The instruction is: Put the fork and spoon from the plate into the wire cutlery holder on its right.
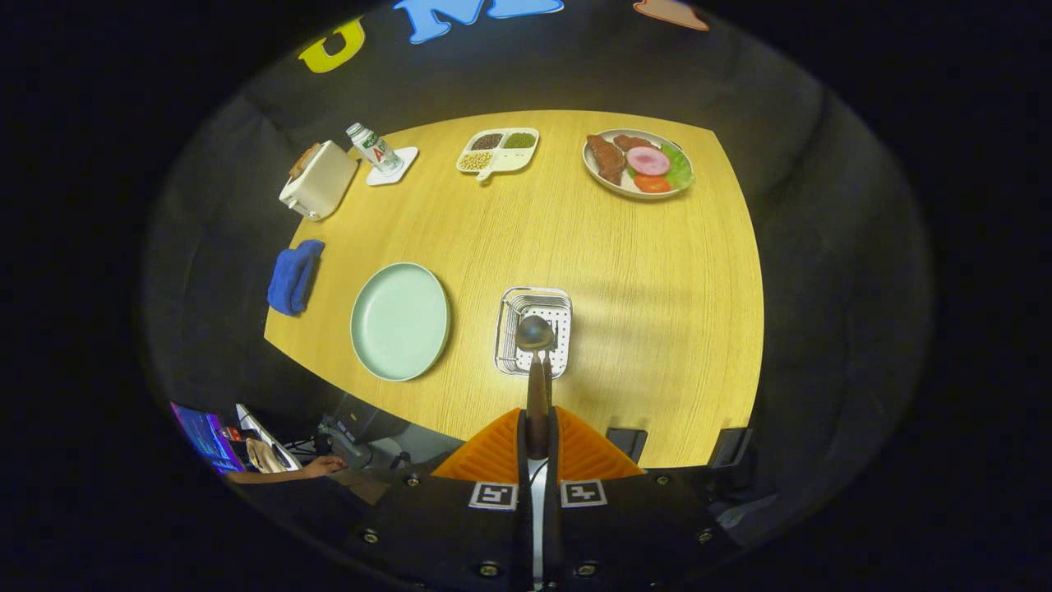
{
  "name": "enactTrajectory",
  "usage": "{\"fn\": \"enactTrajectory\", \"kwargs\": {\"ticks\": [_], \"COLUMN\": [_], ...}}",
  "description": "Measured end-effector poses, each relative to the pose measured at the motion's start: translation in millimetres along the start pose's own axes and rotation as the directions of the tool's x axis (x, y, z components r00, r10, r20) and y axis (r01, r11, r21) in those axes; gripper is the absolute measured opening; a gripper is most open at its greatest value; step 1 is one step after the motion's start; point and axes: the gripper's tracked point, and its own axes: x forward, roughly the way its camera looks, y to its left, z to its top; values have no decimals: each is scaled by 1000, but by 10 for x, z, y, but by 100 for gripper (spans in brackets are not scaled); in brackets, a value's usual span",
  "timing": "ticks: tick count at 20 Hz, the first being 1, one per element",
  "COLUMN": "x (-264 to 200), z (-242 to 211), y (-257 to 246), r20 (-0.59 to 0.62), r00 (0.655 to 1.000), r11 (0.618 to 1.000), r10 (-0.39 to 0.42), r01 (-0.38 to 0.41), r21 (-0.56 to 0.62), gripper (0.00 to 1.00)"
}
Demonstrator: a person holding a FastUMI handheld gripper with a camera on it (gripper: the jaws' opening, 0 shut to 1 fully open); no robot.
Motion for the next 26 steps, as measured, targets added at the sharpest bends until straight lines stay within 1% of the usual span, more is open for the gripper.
{"fn": "enactTrajectory", "kwargs": {"ticks": [6,8,9,10,11,12,14,16,17,18,19,20,21,23,26], "x": [311,367,389,372,345,310,207,61,-25,-129,-246,-353,-478,-705,-983], "z": [104,96,96,125,159,199,231,307,355,417,466,503,531,531,484], "y": [-15,-35,-37,-51,-68,-67,-35,64,122,204,290,410,574,899,1323], "r20": [-56,-74,-69,-61,-45,-26,15,96,159,235,315,395,476,612,754], "r00": [998,994,994,992,991,991,992,989,981,965,942,911,872,784,647], "r11": [998,995,993,988,984,984,988,992,992,992,991,989,989,985,978], "r10": [-41,-76,-84,-108,-128,-130,-126,-108,-112,-112,-119,-121,-117,-105,-110], "r01": [38,71,78,101,121,125,127,113,119,124,135,143,148,166,204], "r21": [-46,-69,-88,-114,-128,-126,-92,-49,-37,-33,-27,-26,-28,-43,-32], "gripper": [5,5,6,10,14,23,24,24,24,24,24,24,24,24,24]}}
